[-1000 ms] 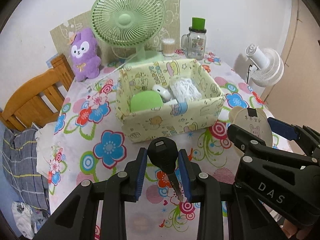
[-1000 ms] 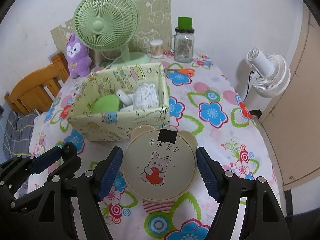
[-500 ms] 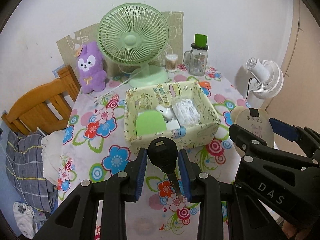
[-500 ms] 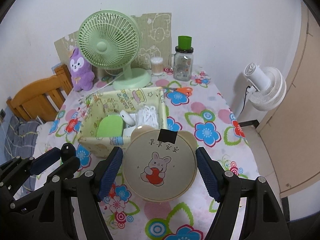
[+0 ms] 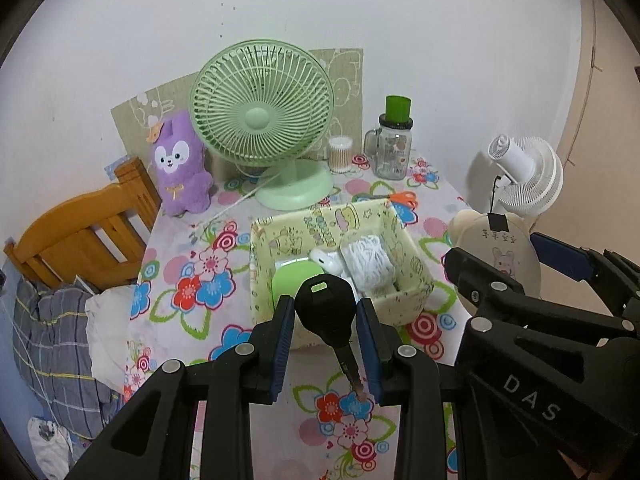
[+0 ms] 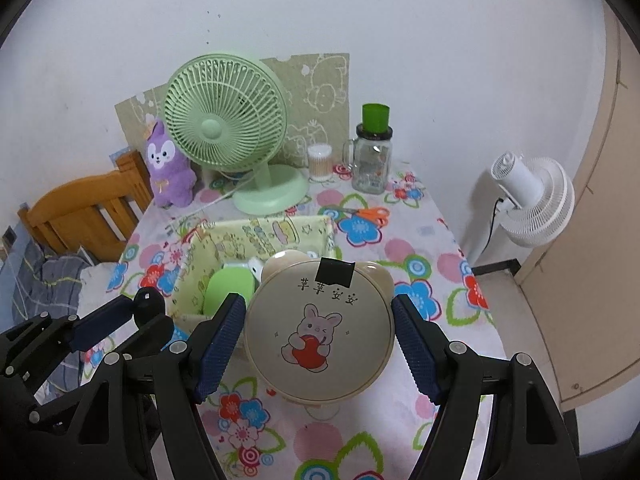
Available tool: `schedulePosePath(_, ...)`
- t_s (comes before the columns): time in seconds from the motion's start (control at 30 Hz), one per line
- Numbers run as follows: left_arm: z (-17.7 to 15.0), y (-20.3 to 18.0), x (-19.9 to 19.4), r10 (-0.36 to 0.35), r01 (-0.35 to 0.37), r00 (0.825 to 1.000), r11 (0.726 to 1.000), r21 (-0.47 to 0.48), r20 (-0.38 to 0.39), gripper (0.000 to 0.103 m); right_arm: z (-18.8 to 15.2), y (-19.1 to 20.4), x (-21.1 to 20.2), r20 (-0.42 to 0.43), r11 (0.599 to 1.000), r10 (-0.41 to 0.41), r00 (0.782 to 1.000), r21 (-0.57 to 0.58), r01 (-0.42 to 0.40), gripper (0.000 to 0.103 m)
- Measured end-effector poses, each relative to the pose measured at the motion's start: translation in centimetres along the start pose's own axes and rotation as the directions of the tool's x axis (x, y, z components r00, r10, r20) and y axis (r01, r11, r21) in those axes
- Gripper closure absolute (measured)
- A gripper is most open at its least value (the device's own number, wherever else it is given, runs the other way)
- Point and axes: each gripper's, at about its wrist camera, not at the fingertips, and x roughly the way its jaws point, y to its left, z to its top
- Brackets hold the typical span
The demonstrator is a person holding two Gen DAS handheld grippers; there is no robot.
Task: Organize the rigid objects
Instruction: 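Carry the black key and bear case with both tools over the fabric box, then lower the black key into the fabric box and open the left tool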
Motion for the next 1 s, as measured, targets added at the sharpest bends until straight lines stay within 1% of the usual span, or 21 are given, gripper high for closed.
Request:
schedulePosePath(0.33, 1.7, 0.4, 1.1, -0.001, 0.001, 1.000, 1.000, -0.009, 0.001, 0.071, 2.0, 0.2, 1.4, -0.005, 1.000, 0.009, 1.000, -0.012, -0.009, 0.026)
schedulePosePath(0.53, 2.7, 0.7, 2.3, -0.002, 0.002, 1.000, 1.000, -0.022, -0.009, 0.071, 3.1, 0.1, 3.0, -0.021, 1.000, 0.016, 1.000, -0.012, -0.017, 0.026)
schedulePosePath(0.73, 3.5, 0.6, 4.5, -0.009, 0.008, 0.999, 1.000, -0.017, -0.034, 0.071, 3.8, 0.0, 5.2, -0.044, 1.000, 0.011, 0.999, -0.014, -0.012, 0.026)
schedulePosePath(1.0, 4.0, -0.1, 7.7, -0.028, 0.028, 0.997, 1.000, 0.001, -0.078, 0.071, 3.9, -0.2, 8.3, -0.089, 1.000, 0.006, 0.996, -0.005, -0.006, 0.026)
